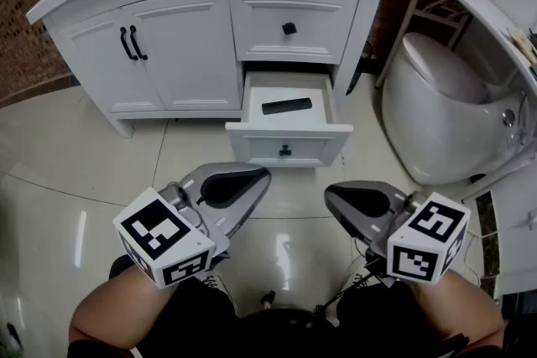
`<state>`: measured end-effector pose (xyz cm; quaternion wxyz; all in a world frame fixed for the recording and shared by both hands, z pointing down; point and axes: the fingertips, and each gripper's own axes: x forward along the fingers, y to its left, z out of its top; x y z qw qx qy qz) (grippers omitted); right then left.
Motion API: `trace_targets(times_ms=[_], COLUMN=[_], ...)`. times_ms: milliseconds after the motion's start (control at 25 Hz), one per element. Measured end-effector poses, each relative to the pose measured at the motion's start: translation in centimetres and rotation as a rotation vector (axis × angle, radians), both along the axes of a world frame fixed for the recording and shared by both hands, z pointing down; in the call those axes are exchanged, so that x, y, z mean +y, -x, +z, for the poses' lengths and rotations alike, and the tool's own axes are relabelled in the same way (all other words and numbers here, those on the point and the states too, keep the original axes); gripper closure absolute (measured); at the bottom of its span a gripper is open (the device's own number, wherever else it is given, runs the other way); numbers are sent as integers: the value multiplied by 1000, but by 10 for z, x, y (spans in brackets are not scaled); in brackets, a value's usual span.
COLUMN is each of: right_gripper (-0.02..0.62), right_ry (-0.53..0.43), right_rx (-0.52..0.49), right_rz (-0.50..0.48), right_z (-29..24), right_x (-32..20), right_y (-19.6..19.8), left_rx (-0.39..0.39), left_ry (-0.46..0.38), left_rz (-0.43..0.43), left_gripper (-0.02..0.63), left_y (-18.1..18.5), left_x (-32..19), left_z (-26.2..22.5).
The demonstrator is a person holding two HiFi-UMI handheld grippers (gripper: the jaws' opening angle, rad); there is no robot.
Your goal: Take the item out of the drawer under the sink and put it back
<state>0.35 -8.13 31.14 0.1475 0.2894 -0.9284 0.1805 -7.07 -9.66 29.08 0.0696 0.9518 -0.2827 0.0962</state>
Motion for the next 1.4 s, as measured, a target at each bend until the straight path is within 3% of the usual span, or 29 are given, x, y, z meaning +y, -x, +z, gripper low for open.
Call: trace_targets(times_ms=[520,840,1080,1400], right_gripper=[592,592,592,592], right_ry=[-3,23,34,46], right_rx=[-1,5,0,-5], right_rz=[-4,16,-11,-20], right_z=[0,8,9,12], right_x=[0,-7,-9,-17], right_y=[2,0,5,0], left_rx=[-16,-106,-146,-270], left_ry=[-16,-136,-162,-198], left_rz=[-8,-22,18,38], left_gripper=[601,576,533,520], left_y=[1,-2,-7,-9], left_x=[-1,-14,-30,-74], left_z=[1,-15,-18,-18])
